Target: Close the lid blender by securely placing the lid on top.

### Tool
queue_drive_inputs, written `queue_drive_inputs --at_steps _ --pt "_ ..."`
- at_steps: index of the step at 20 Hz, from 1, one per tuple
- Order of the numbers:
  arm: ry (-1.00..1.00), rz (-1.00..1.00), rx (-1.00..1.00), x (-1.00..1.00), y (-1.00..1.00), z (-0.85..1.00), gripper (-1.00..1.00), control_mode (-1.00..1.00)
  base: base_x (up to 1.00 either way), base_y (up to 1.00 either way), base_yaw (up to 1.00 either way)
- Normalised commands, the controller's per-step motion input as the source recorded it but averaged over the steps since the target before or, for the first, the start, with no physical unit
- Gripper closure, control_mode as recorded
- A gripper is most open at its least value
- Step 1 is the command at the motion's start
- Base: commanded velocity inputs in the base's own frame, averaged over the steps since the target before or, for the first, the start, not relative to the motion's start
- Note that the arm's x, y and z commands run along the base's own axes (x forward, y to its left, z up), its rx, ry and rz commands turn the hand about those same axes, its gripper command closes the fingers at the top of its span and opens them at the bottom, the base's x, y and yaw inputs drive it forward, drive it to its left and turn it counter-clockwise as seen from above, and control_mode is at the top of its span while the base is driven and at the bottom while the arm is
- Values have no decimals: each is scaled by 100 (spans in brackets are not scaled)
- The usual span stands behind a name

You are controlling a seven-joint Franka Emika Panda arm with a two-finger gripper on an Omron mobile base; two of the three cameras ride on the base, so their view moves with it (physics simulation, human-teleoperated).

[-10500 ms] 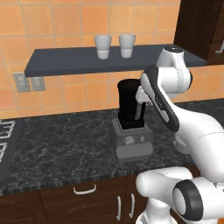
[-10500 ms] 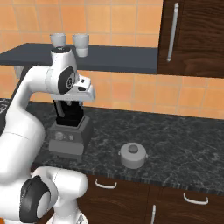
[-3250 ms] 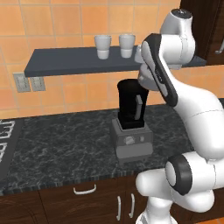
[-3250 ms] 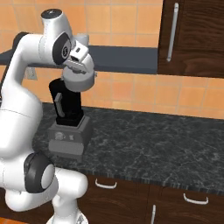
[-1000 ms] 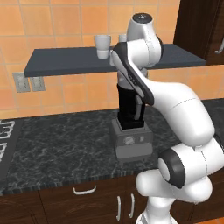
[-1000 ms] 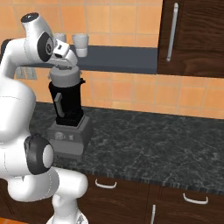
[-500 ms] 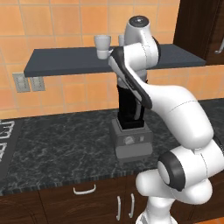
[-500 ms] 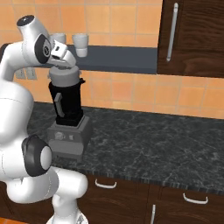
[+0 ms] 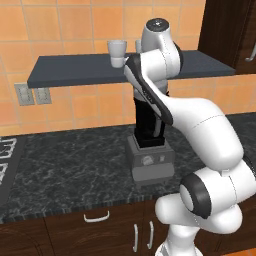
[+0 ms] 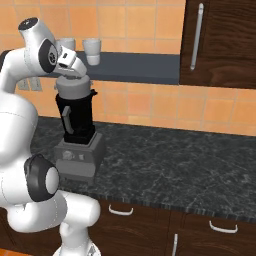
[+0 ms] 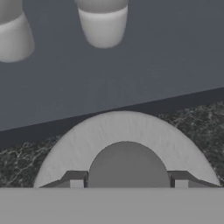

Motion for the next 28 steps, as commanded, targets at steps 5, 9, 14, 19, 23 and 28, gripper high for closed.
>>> queue_drive_inputs --at_steps 5,9,14,19,23,28 --pt "0 0 0 0 0 0 100 -100 0 0 0" --pt "-4 0 0 15 0 0 100 -100 0 0 0" --pt "-1 -1 0 33 4 0 100 -100 0 0 0" --pt "-3 -2 0 23 6 9 100 -100 0 0 0" --pt "-4 -2 0 27 1 21 100 -100 0 0 0" --pt "-5 0 0 0 -6 6 100 -100 0 0 0"
